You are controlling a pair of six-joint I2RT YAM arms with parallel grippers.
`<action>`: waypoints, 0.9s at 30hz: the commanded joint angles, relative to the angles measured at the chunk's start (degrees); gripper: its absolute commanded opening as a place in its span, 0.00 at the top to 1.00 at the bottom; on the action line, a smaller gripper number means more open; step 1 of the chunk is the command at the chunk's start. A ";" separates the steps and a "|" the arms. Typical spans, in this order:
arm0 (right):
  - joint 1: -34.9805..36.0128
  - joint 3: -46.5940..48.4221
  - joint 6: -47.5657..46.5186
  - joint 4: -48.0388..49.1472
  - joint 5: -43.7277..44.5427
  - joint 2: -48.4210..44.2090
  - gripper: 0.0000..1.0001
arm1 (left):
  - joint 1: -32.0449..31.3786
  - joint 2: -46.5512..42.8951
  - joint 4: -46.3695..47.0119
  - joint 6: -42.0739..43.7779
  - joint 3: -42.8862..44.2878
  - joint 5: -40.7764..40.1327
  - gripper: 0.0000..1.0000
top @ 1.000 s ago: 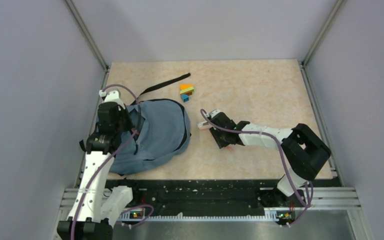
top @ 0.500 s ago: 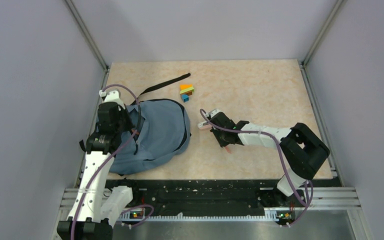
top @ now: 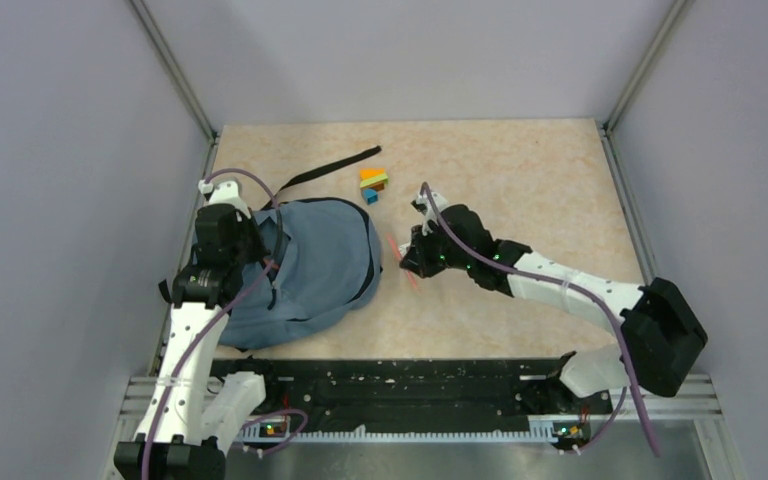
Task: Pack the student bag
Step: Pick up the stationery from the center of the board, then place the stationery in the student bag.
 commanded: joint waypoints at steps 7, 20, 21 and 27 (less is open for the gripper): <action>7.75 19.85 22.05 19.42 -21.97 20.12 1.00 | -0.18 -2.55 5.43 0.42 0.66 2.49 1.00; 11.06 37.28 31.88 16.79 -23.82 35.65 1.00 | -0.24 -2.17 5.47 0.51 0.74 3.51 1.00; 11.11 38.15 32.75 17.03 -23.85 36.49 1.00 | -0.18 -2.30 5.45 0.51 0.70 3.53 1.00; 11.03 49.43 31.92 9.25 -21.01 43.50 1.00 | -0.18 -2.39 5.44 0.60 0.81 3.73 1.00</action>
